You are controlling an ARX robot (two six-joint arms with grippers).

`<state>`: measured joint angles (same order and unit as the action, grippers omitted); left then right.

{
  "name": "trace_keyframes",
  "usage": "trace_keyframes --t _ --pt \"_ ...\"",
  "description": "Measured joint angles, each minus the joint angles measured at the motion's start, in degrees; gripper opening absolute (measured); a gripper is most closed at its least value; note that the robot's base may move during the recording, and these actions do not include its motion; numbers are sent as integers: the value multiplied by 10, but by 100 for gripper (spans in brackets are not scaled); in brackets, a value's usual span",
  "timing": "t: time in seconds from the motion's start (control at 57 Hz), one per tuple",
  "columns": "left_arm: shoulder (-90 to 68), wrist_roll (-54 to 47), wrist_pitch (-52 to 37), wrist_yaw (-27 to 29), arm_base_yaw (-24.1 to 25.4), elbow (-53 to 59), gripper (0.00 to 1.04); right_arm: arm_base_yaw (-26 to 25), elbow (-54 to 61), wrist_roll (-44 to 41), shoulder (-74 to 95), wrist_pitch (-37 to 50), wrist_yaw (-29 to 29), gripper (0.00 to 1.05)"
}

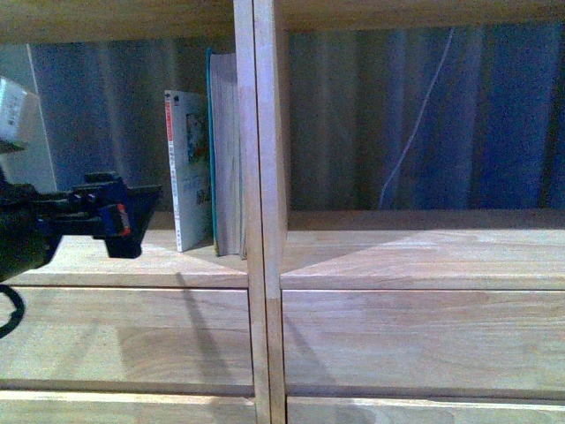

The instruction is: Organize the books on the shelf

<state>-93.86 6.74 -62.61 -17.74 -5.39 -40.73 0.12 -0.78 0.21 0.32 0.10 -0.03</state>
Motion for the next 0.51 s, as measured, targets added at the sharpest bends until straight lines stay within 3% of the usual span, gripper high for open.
trace_keyframes --t 0.263,0.438,0.508 --pt "253 -49 94 106 -28 201 97 0 0 0 0 0 0 98" --pt "492 -87 250 217 -73 306 97 0 0 0 0 0 0 98" --pt "610 -100 343 276 -113 342 97 0 0 0 0 0 0 98"
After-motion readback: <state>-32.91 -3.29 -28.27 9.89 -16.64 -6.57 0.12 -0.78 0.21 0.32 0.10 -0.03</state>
